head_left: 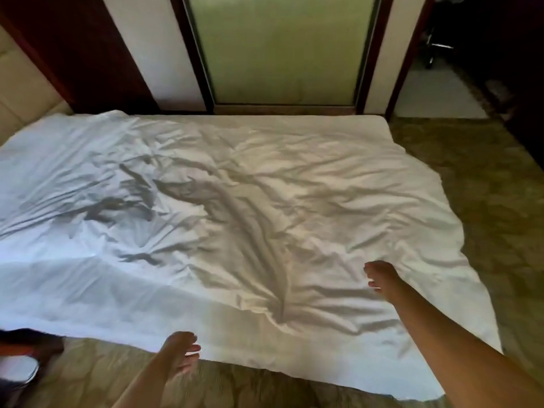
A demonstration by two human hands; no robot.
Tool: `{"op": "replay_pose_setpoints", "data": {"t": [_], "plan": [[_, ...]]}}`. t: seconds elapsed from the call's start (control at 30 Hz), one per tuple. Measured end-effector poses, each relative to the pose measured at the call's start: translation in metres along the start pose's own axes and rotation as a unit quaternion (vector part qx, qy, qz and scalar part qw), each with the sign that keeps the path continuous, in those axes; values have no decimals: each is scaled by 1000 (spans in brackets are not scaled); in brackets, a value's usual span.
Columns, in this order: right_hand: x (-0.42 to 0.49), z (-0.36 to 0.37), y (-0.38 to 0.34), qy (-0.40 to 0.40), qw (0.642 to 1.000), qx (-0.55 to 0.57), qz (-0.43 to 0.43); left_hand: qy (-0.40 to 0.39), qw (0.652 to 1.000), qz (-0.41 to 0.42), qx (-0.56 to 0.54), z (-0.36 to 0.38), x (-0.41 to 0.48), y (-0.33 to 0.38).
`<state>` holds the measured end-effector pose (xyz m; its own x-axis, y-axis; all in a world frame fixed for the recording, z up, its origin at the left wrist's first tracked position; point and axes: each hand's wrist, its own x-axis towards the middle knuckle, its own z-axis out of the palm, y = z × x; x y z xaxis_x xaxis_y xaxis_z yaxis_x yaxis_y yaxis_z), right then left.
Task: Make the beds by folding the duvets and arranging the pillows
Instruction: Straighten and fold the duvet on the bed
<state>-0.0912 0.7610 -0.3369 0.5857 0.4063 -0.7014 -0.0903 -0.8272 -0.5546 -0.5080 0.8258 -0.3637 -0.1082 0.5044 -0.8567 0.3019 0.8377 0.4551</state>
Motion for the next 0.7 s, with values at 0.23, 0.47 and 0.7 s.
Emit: {"op": "replay_pose_setpoints", "data": {"t": [0.23,0.47,0.7], "plan": [[-52,148,-129,-118,952,-206,-190,48,996,12,-80,-133,-11,6],[-94,303,-207,-127,878,-337,-314,161,947,-3,-278,-286,32,7],[-100,559,-252,-134,809,-418,-391,103,910,-2,-402,-441,210,106]]}}
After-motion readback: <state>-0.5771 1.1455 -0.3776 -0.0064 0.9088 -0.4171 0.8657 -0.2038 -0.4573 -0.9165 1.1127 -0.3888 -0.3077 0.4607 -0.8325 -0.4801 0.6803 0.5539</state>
